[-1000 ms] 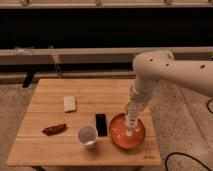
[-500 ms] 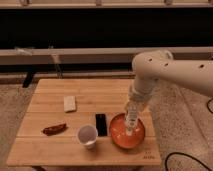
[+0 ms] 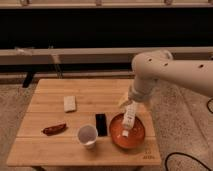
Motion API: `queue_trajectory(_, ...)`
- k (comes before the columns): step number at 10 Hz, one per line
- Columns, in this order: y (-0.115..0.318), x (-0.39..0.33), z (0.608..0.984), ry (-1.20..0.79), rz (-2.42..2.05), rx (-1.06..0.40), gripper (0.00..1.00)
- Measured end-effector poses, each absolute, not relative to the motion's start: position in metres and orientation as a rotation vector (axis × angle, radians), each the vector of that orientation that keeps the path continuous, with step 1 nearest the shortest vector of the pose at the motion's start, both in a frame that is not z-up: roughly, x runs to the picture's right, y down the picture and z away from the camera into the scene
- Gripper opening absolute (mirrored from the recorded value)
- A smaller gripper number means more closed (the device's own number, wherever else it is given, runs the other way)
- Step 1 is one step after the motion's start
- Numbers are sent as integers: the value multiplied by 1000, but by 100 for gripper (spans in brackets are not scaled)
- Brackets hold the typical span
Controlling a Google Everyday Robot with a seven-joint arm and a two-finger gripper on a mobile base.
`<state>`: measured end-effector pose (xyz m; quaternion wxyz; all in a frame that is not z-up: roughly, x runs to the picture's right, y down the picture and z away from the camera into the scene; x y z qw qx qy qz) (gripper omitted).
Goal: Place the bottle in the ceramic bowl
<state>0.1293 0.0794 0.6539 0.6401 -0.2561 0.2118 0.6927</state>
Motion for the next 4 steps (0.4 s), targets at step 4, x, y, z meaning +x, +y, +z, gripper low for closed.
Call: queue_trajectory(4, 81, 129, 653, 488, 1577, -585, 79)
